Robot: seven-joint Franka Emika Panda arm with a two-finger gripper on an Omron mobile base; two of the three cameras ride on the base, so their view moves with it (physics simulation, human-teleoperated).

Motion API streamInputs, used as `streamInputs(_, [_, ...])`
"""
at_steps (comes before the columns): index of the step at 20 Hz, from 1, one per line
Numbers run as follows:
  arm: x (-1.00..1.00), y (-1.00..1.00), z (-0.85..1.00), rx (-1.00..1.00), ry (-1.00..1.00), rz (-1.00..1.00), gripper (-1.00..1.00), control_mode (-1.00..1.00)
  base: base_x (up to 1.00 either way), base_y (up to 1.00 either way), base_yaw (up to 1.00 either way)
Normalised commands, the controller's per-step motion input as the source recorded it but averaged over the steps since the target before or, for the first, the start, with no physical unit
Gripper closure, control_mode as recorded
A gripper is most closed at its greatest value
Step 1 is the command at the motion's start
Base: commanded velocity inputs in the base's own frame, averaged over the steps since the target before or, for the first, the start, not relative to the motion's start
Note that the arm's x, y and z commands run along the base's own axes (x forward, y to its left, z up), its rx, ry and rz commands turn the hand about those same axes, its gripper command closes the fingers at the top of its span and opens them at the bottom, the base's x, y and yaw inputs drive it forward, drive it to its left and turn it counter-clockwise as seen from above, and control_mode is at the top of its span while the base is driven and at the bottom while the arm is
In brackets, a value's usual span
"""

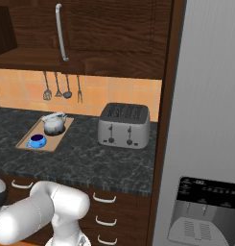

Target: Pick the kettle from the counter and place it on the tray. Then pick the mug from the cabinet and place it on the tray. Then close the cabinet doors.

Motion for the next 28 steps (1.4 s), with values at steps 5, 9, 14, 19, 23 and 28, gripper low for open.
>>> streamInputs(5, [0.13,-0.2,0.02,0.03,-0.02,-0.04,-1.0,-1.0,0.0,0.0,0.0])
streamInputs(9, [0.08,-0.56,0.06,0.02,-0.01,-0.08,-1.0,-1.0,0.0,0.0,0.0])
streamInputs(14, [0.2,-0.69,0.03,0.04,0.0,-0.1,-1.0,-1.0,0.0,0.0,0.0])
streamInputs(19, [0.38,-0.69,0.04,0.07,0.0,-0.08,-1.0,-1.0,0.0,0.0,0.0])
streamInputs(23, [0.46,-0.69,0.0,0.05,0.01,-0.12,-1.0,-1.0,0.0,0.0,0.0])
streamInputs(28, [0.55,-0.66,0.0,0.02,0.01,-0.19,-1.0,-1.0,0.0,0.0,0.0])
